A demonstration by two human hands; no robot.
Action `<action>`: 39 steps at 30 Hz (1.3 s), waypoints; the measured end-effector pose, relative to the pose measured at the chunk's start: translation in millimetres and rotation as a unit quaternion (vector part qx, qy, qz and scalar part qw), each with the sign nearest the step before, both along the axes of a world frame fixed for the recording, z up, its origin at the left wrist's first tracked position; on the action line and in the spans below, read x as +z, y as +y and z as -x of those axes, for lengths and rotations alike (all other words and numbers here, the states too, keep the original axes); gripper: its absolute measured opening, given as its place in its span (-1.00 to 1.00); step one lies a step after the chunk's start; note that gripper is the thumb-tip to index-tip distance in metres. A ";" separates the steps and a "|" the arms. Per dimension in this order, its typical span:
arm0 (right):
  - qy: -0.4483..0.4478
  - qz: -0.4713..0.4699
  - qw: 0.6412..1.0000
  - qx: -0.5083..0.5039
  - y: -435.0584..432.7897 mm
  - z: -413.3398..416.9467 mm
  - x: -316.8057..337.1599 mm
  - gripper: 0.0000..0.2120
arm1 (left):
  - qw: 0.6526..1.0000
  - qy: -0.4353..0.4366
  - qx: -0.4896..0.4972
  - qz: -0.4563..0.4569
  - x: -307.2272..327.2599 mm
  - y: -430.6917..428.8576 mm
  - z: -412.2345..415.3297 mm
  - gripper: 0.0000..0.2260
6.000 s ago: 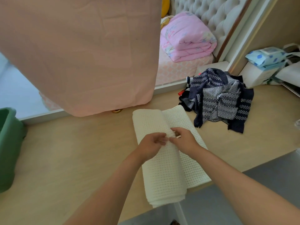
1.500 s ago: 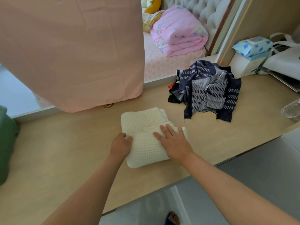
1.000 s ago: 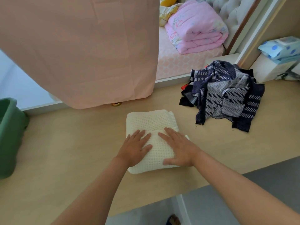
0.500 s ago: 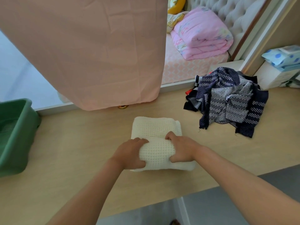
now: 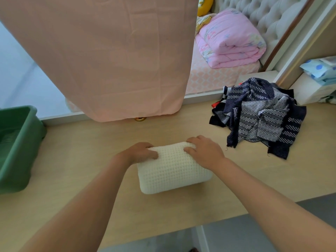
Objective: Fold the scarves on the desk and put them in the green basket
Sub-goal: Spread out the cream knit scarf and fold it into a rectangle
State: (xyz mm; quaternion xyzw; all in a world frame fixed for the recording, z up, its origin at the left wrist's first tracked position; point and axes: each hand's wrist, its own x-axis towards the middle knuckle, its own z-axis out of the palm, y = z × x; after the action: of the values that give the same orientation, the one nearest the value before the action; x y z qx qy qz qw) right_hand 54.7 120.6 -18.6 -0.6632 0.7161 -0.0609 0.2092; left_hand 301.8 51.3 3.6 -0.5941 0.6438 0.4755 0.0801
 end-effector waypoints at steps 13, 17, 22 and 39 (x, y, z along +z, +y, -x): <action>-0.025 0.138 0.983 0.115 -15.8 -14.9 -30.4 -0.57 | 0.889 -0.150 -0.115 0.416 -56.8 46.4 25.2 -0.49; -0.027 0.059 0.983 0.171 -3.3 -9.8 -38.7 -0.34 | 0.890 -0.115 -0.161 0.411 -59.9 32.0 10.6 -0.47; -0.013 -0.019 0.986 0.162 -1.3 -23.5 -36.6 -0.23 | 0.838 -0.082 -0.067 0.536 -63.6 48.1 -4.4 -0.58; -0.177 -0.101 0.970 0.132 11.6 -247.7 -19.5 -0.14 | 0.939 -0.012 0.093 0.330 -43.3 38.6 -196.1 -0.35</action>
State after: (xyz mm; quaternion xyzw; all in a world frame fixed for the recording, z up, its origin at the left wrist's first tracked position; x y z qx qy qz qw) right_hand 302.4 132.2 -38.0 -0.7059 0.5759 -0.0765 0.4051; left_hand 497.9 89.9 -39.8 -0.6499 0.7057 0.2342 -0.1574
